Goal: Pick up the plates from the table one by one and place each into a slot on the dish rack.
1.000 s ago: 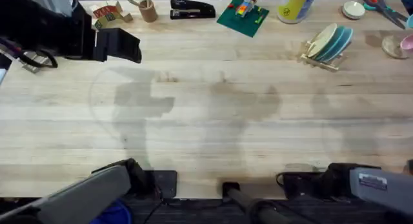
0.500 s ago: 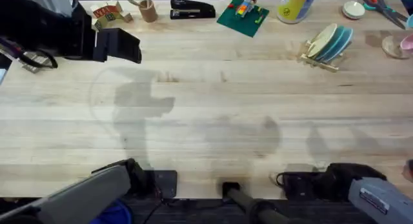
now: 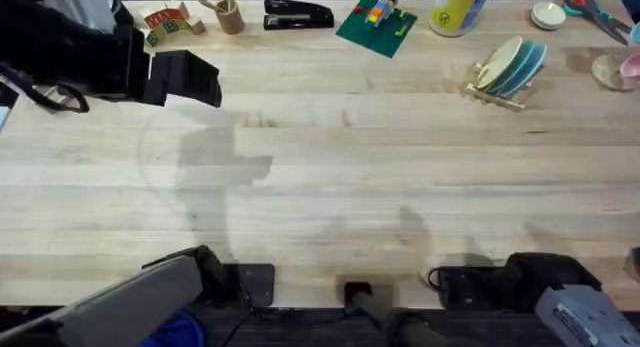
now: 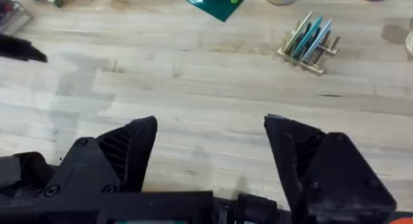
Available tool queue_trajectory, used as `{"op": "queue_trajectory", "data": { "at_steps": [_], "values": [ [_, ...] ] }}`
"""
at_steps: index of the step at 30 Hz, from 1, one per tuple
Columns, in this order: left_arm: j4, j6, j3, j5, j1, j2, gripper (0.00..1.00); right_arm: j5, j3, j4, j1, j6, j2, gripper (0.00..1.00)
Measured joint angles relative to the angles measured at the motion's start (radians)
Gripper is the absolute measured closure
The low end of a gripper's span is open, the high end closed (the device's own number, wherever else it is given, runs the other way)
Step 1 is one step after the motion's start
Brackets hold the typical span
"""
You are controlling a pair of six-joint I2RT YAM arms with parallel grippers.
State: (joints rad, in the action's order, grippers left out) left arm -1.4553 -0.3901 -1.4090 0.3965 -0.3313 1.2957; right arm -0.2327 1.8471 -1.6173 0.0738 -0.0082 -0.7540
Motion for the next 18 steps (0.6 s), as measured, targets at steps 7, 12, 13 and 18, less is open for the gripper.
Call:
{"op": "queue_trajectory", "data": {
  "at_steps": [7, 12, 13, 18],
  "values": [
    [0.0, 0.0, 0.0, 0.0, 0.0, 0.0, 0.005, -0.008, -0.001, 0.0, 0.0, -0.001, 0.1, 0.007],
    [0.0, 0.0, 0.0, 0.0, 0.0, 0.0, 0.006, -0.009, -0.001, 0.0, 0.0, 0.0, 0.119, 0.007],
    [0.0, 0.0, 0.0, 0.0, 0.0, 0.0, 0.005, -0.009, -0.001, 0.0, 0.0, -0.001, 0.119, 0.007],
    [0.0, 0.0, 0.0, 0.0, 0.0, 0.0, 0.005, -0.009, -0.003, 0.0, 0.0, 0.0, 0.119, 0.007]
  ]
}}
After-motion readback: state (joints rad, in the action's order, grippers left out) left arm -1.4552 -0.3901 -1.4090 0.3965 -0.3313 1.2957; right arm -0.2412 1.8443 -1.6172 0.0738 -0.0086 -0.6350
